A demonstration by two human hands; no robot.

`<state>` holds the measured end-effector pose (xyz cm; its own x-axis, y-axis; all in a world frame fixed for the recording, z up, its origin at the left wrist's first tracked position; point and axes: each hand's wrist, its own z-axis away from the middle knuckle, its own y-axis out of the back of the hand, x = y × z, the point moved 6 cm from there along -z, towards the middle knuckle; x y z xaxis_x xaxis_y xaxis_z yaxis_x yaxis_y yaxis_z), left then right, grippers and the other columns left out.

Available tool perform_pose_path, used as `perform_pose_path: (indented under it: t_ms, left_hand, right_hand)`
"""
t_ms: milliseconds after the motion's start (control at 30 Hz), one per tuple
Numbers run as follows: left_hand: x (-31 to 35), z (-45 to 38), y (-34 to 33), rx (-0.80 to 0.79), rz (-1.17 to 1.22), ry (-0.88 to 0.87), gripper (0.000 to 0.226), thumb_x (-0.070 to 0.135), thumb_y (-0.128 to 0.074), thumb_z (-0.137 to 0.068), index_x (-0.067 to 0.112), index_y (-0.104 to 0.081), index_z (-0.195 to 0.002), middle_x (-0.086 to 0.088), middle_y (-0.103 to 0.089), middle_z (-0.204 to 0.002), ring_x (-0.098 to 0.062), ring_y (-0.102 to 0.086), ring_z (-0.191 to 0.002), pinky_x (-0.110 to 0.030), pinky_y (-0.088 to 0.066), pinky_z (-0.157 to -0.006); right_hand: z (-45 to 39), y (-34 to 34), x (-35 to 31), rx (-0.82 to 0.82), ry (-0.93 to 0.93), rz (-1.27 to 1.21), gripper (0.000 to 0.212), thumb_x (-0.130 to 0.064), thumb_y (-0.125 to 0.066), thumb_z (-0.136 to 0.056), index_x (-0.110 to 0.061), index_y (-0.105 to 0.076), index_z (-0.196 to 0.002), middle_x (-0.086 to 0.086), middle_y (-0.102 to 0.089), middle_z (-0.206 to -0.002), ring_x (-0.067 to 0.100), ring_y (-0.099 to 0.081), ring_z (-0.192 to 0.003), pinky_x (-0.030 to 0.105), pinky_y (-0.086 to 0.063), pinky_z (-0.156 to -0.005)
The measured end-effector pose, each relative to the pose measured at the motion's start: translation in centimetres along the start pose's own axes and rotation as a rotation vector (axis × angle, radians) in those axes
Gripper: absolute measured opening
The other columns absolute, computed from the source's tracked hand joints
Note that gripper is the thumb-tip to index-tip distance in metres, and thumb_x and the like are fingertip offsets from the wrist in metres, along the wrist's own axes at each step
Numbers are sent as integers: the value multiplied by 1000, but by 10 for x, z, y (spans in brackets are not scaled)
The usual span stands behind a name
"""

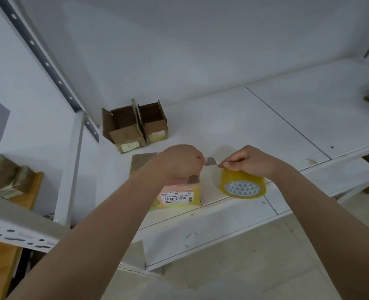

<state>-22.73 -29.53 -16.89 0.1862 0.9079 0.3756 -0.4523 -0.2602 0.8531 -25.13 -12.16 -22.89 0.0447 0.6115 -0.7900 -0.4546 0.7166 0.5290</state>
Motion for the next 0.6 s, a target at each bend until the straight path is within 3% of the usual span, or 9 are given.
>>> perform_pose_path:
  t_ms: [133,233,300,467,600]
  left_hand:
    - [15,-15,-3,16,-356,128,34,35,-35,-102,18,-62,-91,2,-58,-80,-19,-58,-82,-29,-42,-69]
    - [23,-21,-7,25,-512,194,28,31,-37,-101,22,-58,-85,6,-53,-72,-12,-50,-65,-25,-33,-55]
    - [27,-23,-9,45,-560,197,29,30,-38,-100,22,-58,-81,5,-54,-71,-12,-48,-63,-25,-31,-52]
    - [22,-19,-9,87,-578,219,28,31,-38,-101,21,-64,-98,3,-52,-76,-17,-52,-72,-28,-29,-51]
    - [20,-15,-12,119,-636,250,26,29,-38,-100,20,-60,-88,2,-50,-73,-15,-45,-62,-27,-27,-49]
  right_hand:
    - [4,3,-7,87,22,19,9,-31,-70,-88,-31,-78,-88,-9,-73,-83,12,-68,-81,23,-51,-69]
    - [7,4,-11,126,30,59,10,-32,-70,-87,-29,-79,-89,-7,-73,-87,12,-67,-84,33,-54,-82]
    - [10,4,-11,140,20,50,11,-30,-70,-86,-27,-79,-90,-6,-74,-89,12,-66,-86,38,-54,-88]
    - [13,-2,-12,154,4,12,14,-28,-68,-87,-24,-80,-93,-5,-74,-93,13,-66,-90,41,-52,-93]
    - [14,-4,-17,171,8,16,13,-29,-68,-86,-26,-80,-91,-7,-74,-92,12,-66,-90,42,-51,-94]
